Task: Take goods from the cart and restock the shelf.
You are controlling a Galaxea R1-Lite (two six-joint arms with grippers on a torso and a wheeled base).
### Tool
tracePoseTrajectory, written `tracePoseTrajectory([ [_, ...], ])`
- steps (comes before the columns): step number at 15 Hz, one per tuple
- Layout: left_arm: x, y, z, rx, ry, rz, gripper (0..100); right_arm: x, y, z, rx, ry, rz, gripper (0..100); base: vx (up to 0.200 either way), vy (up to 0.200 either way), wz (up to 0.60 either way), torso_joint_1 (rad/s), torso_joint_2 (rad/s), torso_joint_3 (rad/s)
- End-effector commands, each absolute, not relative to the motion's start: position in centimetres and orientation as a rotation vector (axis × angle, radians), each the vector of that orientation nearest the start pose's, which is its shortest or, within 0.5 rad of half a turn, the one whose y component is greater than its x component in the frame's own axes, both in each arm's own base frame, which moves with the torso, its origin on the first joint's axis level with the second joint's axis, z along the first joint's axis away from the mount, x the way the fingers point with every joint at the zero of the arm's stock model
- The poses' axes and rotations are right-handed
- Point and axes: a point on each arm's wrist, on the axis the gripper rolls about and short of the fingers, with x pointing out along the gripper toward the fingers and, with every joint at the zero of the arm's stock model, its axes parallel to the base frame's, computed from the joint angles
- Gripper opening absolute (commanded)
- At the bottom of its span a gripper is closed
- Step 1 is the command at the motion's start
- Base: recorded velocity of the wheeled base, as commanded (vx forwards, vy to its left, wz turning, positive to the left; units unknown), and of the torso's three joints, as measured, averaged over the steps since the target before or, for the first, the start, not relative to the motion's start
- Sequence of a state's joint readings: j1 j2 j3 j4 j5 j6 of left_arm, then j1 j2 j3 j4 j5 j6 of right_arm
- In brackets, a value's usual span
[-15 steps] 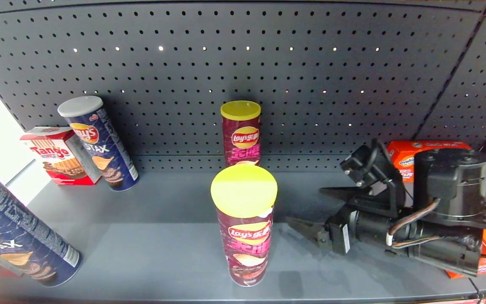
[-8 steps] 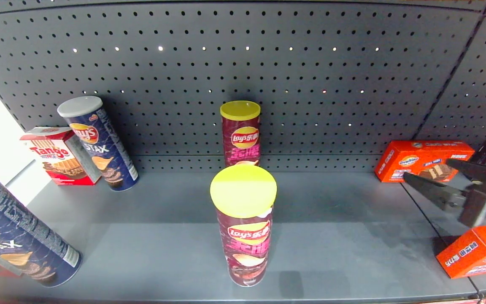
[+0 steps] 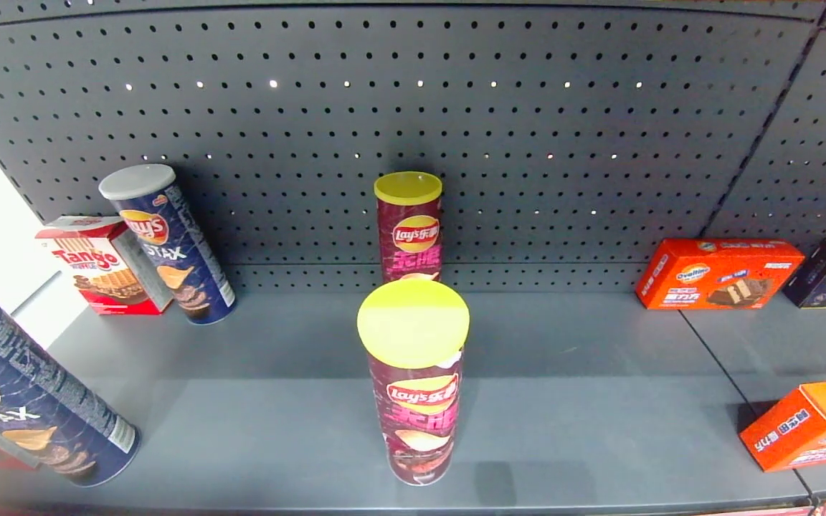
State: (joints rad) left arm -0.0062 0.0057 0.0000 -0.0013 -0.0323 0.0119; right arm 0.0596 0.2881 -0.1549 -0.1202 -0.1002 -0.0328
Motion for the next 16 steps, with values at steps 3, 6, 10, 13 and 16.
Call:
tracePoseTrajectory([
  [3, -2.2, -0.1, 7.6, 0.012, 0.004, -0.037, 100, -2.3, 0.0, 8.3, 0.015, -0.071, -0.006, 100, 0.0, 0.0, 0.0, 0.0, 0.0, 0.0],
  [6, -2.2, -0.1, 7.6, 0.012, 0.004, -0.037, 100, -2.4, 0.0, 8.2, 0.015, -0.043, -0.004, 100, 0.0, 0.0, 0.0, 0.0, 0.0, 0.0],
  [10, -2.2, -0.1, 7.6, 0.012, 0.003, -0.037, 100, -2.3, 0.0, 7.6, -0.035, 0.001, 0.026, 100, 0.0, 0.0, 0.0, 0.0, 0.0, 0.0],
  [13, -2.3, -0.1, 7.6, 0.014, -0.002, -0.032, 100, -2.3, 0.0, 7.6, -0.011, -0.002, 0.006, 100, 0.0, 0.0, 0.0, 0.0, 0.0, 0.0],
  [16, -2.3, -0.1, 7.6, 0.011, -0.003, -0.026, 100, -2.3, 0.0, 7.6, -0.011, -0.003, 0.006, 100, 0.0, 0.0, 0.0, 0.0, 0.0, 0.0],
])
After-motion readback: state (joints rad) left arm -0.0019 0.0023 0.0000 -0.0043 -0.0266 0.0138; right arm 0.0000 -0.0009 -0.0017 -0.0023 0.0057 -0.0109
